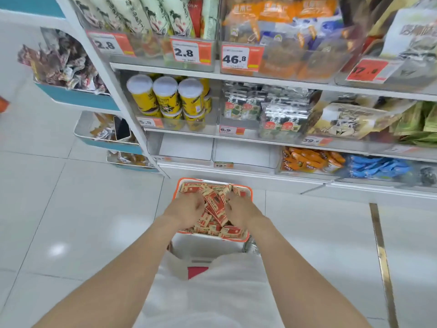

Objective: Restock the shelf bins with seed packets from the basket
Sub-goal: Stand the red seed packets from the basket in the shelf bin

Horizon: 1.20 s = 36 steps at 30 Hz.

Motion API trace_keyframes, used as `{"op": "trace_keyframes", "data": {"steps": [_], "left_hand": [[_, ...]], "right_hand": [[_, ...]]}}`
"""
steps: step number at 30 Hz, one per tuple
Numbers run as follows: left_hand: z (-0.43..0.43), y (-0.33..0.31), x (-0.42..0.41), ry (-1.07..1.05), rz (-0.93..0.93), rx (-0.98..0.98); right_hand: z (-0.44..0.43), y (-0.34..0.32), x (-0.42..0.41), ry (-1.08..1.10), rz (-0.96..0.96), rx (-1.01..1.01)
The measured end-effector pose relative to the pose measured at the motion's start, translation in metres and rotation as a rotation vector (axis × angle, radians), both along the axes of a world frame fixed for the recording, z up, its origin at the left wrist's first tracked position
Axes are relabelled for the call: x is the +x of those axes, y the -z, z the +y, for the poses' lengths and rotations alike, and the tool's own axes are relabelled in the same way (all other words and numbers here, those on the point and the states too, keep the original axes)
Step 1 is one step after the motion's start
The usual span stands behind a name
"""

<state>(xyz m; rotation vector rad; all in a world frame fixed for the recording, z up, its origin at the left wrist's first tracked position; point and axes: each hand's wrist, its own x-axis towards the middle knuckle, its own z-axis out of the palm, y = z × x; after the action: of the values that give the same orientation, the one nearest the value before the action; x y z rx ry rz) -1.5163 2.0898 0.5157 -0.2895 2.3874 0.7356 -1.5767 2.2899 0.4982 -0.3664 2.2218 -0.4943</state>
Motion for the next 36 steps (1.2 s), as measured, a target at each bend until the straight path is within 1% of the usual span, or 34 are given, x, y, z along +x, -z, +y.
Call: {"op": "trace_keyframes", "data": {"steps": [4, 6, 10, 15, 18, 20, 22, 25, 27, 28, 30, 31, 34, 36], "left_hand": [[-0.001, 0.057, -0.026, 0.075, 0.045, -0.026], [-0.006, 0.108, -0.045, 0.131, 0.067, -0.038], [-0.023, 0.235, -0.072, 0.164, 0.084, -0.034], [-0.039, 0.373, -0.086, 0.187, 0.185, -0.032], [-0.053, 0.438, -0.092, 0.252, 0.244, -0.096], [-0.062, 0.47, -0.101, 0.303, 0.292, -0.125], [-0.066, 0.488, -0.113, 0.36, 0.254, -0.146], [-0.056, 0.496, -0.133, 0.477, 0.042, -0.172], [-0.047, 0.499, -0.144, 0.539, -0.083, -0.21], [-0.045, 0.501, -0.148, 0.56, -0.109, -0.246], [-0.042, 0.495, -0.148, 0.561, -0.097, -0.296], [-0.043, 0.493, -0.143, 0.553, -0.086, -0.301], [-0.046, 0.481, -0.12, 0.514, 0.014, -0.304], [-0.051, 0.477, -0.106, 0.486, 0.082, -0.281]], "right_hand": [[-0.012, 0.06, -0.024, -0.002, 0.035, -0.053], [-0.018, 0.111, -0.038, -0.032, 0.075, -0.047], [-0.031, 0.229, -0.059, -0.102, 0.17, -0.013], [-0.056, 0.377, -0.07, -0.269, 0.311, 0.02], [-0.072, 0.434, -0.074, -0.394, 0.385, 0.068], [-0.081, 0.46, -0.076, -0.47, 0.434, 0.111], [-0.089, 0.475, -0.077, -0.47, 0.429, 0.123], [-0.1, 0.488, -0.081, -0.477, 0.423, 0.094], [-0.102, 0.496, -0.079, -0.493, 0.475, 0.07], [-0.101, 0.5, -0.075, -0.517, 0.502, 0.082], [-0.1, 0.505, -0.069, -0.559, 0.628, 0.14], [-0.098, 0.504, -0.064, -0.545, 0.664, 0.173], [-0.089, 0.498, -0.053, -0.491, 0.634, 0.245], [-0.087, 0.499, -0.051, -0.481, 0.6, 0.255]]}}
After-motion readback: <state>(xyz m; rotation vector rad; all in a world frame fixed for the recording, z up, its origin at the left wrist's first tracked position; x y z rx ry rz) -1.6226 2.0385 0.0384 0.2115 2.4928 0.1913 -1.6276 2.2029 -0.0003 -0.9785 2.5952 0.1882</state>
